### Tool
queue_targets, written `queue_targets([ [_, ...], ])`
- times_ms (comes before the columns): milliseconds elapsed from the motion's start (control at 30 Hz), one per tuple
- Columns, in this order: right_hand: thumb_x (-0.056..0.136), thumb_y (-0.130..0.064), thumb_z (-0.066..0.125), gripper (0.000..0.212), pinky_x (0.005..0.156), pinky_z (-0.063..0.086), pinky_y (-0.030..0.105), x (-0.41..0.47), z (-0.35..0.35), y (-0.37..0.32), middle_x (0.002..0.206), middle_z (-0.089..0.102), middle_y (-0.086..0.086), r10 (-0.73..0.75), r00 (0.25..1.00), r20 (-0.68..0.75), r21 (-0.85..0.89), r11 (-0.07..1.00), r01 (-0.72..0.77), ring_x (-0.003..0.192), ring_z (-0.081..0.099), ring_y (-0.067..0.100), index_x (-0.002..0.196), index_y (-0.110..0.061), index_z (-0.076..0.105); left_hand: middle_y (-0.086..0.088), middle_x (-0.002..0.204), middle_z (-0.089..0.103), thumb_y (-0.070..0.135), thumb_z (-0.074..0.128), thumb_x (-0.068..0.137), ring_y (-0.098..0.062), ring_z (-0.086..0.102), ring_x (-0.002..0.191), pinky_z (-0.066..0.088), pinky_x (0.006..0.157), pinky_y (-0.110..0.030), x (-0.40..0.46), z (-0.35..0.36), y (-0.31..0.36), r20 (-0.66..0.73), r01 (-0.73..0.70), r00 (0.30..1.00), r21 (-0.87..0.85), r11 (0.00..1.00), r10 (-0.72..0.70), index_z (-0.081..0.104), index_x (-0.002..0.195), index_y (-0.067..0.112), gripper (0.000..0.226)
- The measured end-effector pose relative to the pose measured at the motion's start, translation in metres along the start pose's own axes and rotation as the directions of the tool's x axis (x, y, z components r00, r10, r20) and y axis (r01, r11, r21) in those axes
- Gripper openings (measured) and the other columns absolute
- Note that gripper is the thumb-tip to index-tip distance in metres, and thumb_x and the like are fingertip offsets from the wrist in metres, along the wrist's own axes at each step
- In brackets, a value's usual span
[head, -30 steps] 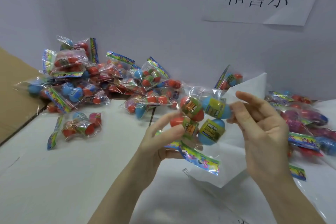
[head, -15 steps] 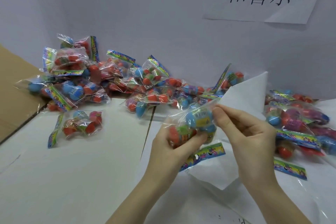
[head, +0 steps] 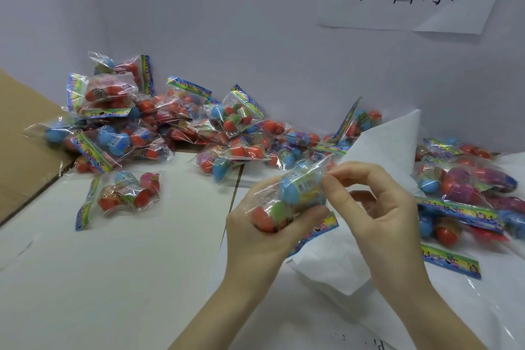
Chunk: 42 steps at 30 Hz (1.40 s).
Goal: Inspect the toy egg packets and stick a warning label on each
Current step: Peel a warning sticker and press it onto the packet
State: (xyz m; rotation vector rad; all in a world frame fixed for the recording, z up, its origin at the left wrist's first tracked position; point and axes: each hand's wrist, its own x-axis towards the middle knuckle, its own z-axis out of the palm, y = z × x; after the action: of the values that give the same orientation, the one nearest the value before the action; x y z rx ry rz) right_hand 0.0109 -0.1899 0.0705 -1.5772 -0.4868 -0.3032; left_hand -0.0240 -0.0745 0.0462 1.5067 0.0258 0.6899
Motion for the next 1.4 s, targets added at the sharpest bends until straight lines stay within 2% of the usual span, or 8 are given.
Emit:
queue_targets([
  [200, 0.078, -0.027, 0.058, 0.004, 0.065, 0.042, 0.014, -0.002, 0.003, 0.001, 0.081, 0.06, -0.01, -0.066, 0.998, 0.014, -0.127, 0.99, 0.068, 0.077, 0.055, 0.01, 0.075, -0.025, 0.06, 0.0, 0.069, 0.073, 0.037, 0.076, 0.054, -0.02, 0.07, 0.066, 0.058, 0.06, -0.033, -0.002, -0.001, 0.002, -0.14, 0.027, 0.99, 0.031, 0.999, -0.022, 0.073, 0.075, 0.023, 0.025],
  [367, 0.079, -0.028, 0.056, 0.005, 0.067, 0.043, 0.013, -0.005, 0.006, 0.002, 0.08, 0.062, -0.012, -0.047, 0.998, 0.035, -0.11, 0.993, 0.051, 0.076, 0.056, 0.006, 0.075, -0.027, 0.059, 0.004, 0.065, 0.069, 0.042, 0.072, 0.057, -0.014, 0.063, 0.058, 0.051, 0.054, -0.023, -0.001, 0.001, 0.001, -0.22, -0.046, 0.972, 0.152, 0.987, 0.079, 0.07, 0.067, 0.022, 0.023],
  [633, 0.078, -0.029, 0.068, 0.01, 0.067, 0.049, 0.013, -0.004, 0.003, -0.001, 0.076, 0.067, -0.01, -0.055, 0.997, -0.058, 0.018, 0.998, 0.056, 0.07, 0.063, 0.007, 0.074, -0.035, 0.061, 0.005, 0.076, 0.074, 0.025, 0.084, 0.051, -0.016, 0.07, 0.071, 0.057, 0.065, -0.029, 0.007, -0.007, 0.0, 0.047, 0.018, 0.999, 0.061, 0.998, -0.02, 0.074, 0.083, 0.02, 0.033],
  [833, 0.076, -0.016, 0.07, 0.026, 0.068, 0.05, 0.017, -0.004, 0.003, 0.001, 0.069, 0.068, -0.006, -0.015, 0.998, -0.067, -0.032, 0.999, 0.013, 0.067, 0.066, 0.012, 0.077, -0.033, 0.05, -0.017, 0.065, 0.067, 0.019, 0.082, 0.061, -0.038, 0.066, 0.065, 0.055, 0.059, -0.051, 0.007, -0.005, -0.004, -0.109, 0.111, 0.989, 0.053, 0.992, -0.105, 0.067, 0.064, 0.005, 0.021],
  [967, 0.076, -0.008, 0.069, 0.031, 0.07, 0.051, 0.019, -0.005, 0.002, -0.004, 0.067, 0.069, -0.005, 0.019, 0.999, -0.043, 0.013, 1.0, -0.019, 0.067, 0.066, 0.014, 0.077, -0.03, 0.047, 0.0, 0.06, 0.067, 0.009, 0.083, 0.062, -0.023, 0.067, 0.06, 0.056, 0.06, -0.044, 0.009, -0.007, -0.003, -0.138, 0.113, 0.986, 0.118, 0.986, -0.097, 0.068, 0.053, 0.026, 0.024],
  [1100, 0.073, -0.013, 0.069, 0.024, 0.07, 0.053, 0.02, -0.006, 0.001, -0.011, 0.065, 0.068, -0.002, 0.023, 1.0, -0.011, 0.065, 0.998, -0.023, 0.065, 0.065, 0.015, 0.077, -0.027, 0.05, -0.015, 0.065, 0.065, 0.013, 0.085, 0.06, -0.037, 0.064, 0.067, 0.055, 0.061, -0.049, 0.009, -0.008, -0.007, -0.189, 0.118, 0.978, 0.138, 0.983, -0.091, 0.066, 0.068, 0.0, 0.024],
  [1167, 0.069, -0.02, 0.068, 0.019, 0.069, 0.053, 0.021, -0.006, 0.002, -0.013, 0.064, 0.067, -0.001, 0.032, 0.999, -0.019, 0.09, 0.996, -0.03, 0.064, 0.064, 0.015, 0.077, -0.026, 0.051, -0.013, 0.066, 0.067, 0.016, 0.085, 0.06, -0.033, 0.065, 0.068, 0.055, 0.062, -0.047, 0.009, -0.009, -0.007, -0.189, 0.115, 0.978, 0.144, 0.983, -0.087, 0.068, 0.072, 0.0, 0.026],
  [1400, 0.074, -0.011, 0.07, 0.021, 0.064, 0.051, 0.015, 0.0, -0.002, -0.009, 0.065, 0.07, -0.004, 0.091, 0.996, 0.005, 0.049, 0.995, -0.091, 0.061, 0.064, 0.007, 0.084, -0.026, 0.059, -0.006, 0.075, 0.074, 0.033, 0.079, 0.044, -0.022, 0.072, 0.07, 0.054, 0.053, -0.025, 0.01, -0.011, 0.002, 0.083, 0.375, 0.927, -0.147, 0.915, -0.366, 0.076, 0.075, 0.017, 0.035],
])
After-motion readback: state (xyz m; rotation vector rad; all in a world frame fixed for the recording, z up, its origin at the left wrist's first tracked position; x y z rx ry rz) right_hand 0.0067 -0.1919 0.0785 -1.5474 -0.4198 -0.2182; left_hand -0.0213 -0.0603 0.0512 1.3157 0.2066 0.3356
